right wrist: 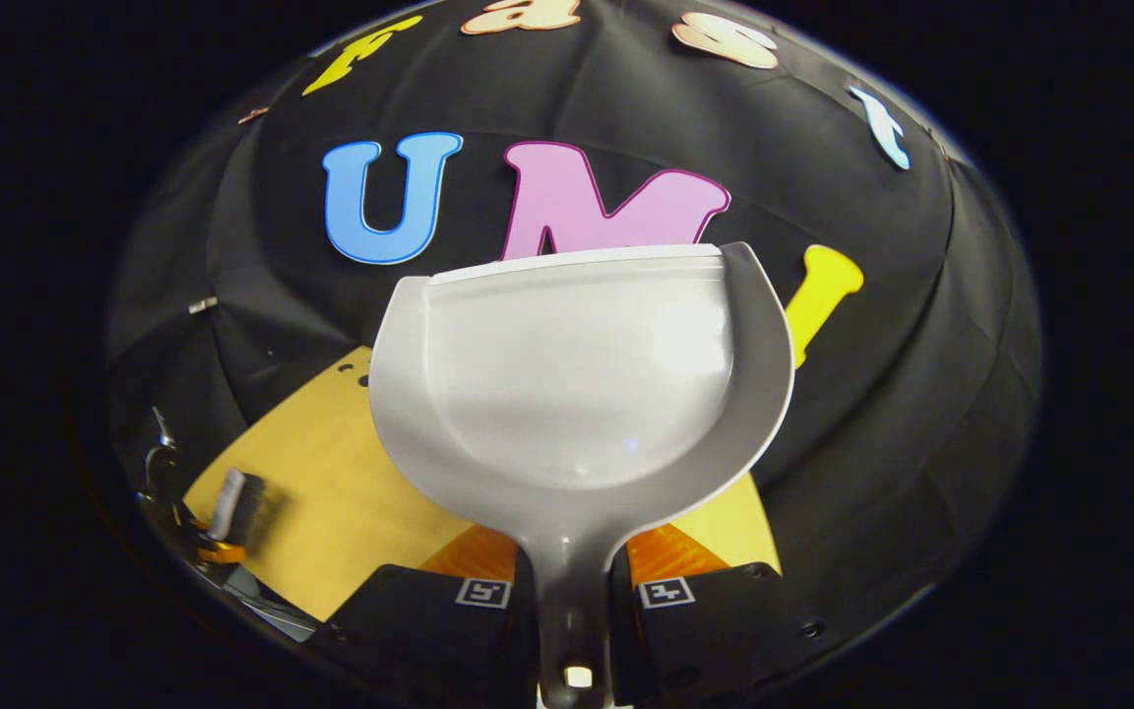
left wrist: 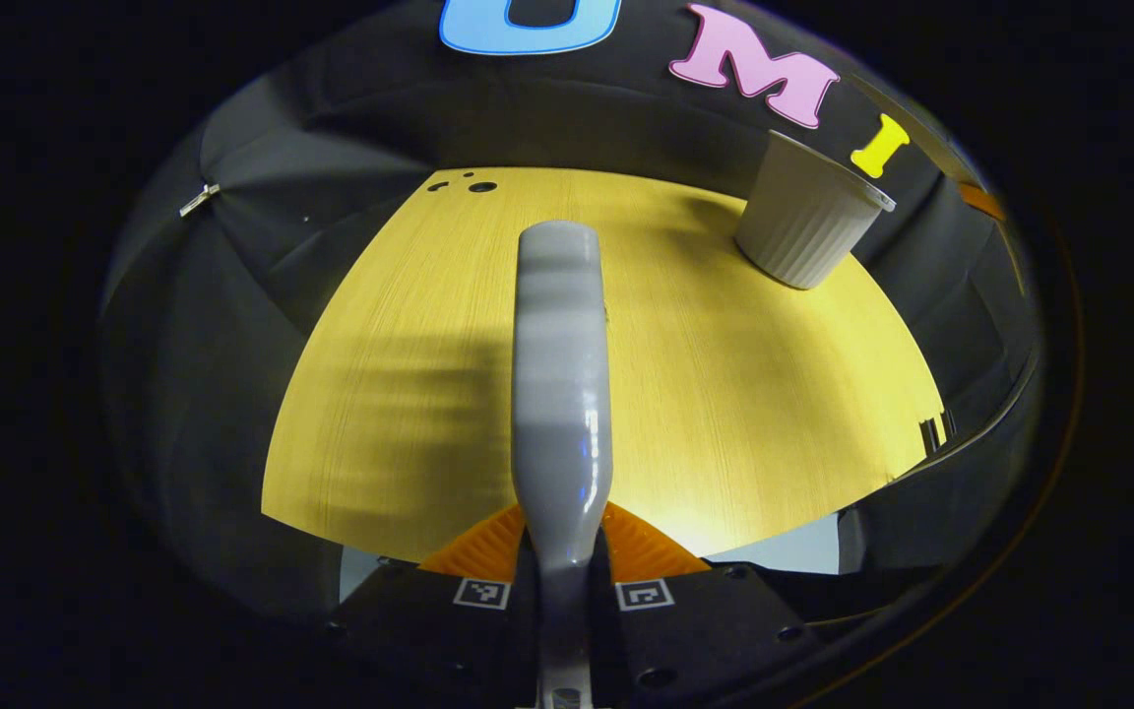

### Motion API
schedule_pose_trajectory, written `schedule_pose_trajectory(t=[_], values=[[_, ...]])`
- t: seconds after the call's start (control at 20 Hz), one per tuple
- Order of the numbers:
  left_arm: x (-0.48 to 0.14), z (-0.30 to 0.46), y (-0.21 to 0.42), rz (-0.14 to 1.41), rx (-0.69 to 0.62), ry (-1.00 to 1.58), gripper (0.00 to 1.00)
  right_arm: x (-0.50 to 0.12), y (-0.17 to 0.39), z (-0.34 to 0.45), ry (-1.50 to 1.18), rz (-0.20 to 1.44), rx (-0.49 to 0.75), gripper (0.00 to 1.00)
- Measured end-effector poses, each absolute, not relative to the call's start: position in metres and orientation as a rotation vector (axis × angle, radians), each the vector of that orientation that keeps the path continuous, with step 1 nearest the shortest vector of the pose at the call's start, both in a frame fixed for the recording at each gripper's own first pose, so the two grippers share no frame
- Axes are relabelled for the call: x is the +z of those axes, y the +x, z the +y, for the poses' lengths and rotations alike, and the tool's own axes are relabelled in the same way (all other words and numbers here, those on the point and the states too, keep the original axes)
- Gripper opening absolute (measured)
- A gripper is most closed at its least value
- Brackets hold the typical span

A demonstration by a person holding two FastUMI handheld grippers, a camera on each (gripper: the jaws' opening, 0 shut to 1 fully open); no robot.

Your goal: Pick up the small broom and dustpan from the desktop, sweep the trash into the dustpan with the broom, and then empty the trash into the garbage bin.

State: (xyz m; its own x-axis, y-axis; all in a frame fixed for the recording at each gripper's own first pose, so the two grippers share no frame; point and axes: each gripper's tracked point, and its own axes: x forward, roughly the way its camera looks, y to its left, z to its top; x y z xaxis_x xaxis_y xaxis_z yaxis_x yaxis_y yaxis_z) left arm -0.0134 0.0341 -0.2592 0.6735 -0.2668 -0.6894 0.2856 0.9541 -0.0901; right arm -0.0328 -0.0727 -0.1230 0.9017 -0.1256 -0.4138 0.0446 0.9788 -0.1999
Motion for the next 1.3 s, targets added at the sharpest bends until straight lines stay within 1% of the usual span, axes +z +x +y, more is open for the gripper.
schedule_pose_trajectory(t=[0.15, 0.3, 0.5, 0.65, 0.8, 1.05, 1.2, 1.25, 1.3], values=[[-0.263, 0.034, -0.009, 0.768, -0.305, 0.02, 0.24, -0.121, -0.035, -0.07, -0.117, 0.459, -0.068, 0.32], [-0.27, 0.033, -0.003, 0.777, -0.294, 0.021, 0.24, -0.152, -0.036, -0.067, -0.058, 0.53, -0.05, 0.32], [-0.279, 0.029, 0.005, 0.804, -0.291, 0.02, 0.24, -0.212, -0.071, -0.055, -0.014, 0.681, -0.037, 0.32], [-0.285, 0.023, 0.014, 0.829, -0.293, 0.041, 0.24, -0.27, -0.087, -0.05, 0.025, 0.814, -0.025, 0.32], [-0.287, 0.015, 0.033, 0.857, -0.305, 0.074, 0.24, -0.318, -0.082, -0.041, 0.058, 0.908, -0.022, 0.32], [-0.301, -0.002, 0.067, 0.913, -0.335, 0.109, 0.25, -0.361, -0.052, -0.038, 0.047, 0.971, -0.033, 0.33], [-0.303, -0.008, 0.074, 0.943, -0.319, 0.163, 0.25, -0.379, -0.036, -0.039, 0.084, 0.996, -0.062, 0.33], [-0.303, -0.007, 0.071, 0.958, -0.312, 0.166, 0.29, -0.379, -0.035, -0.038, 0.101, 1.008, -0.069, 0.32], [-0.305, -0.008, 0.07, 0.981, -0.306, 0.158, 0.24, -0.381, -0.033, -0.037, 0.112, 1.022, -0.073, 0.32]])
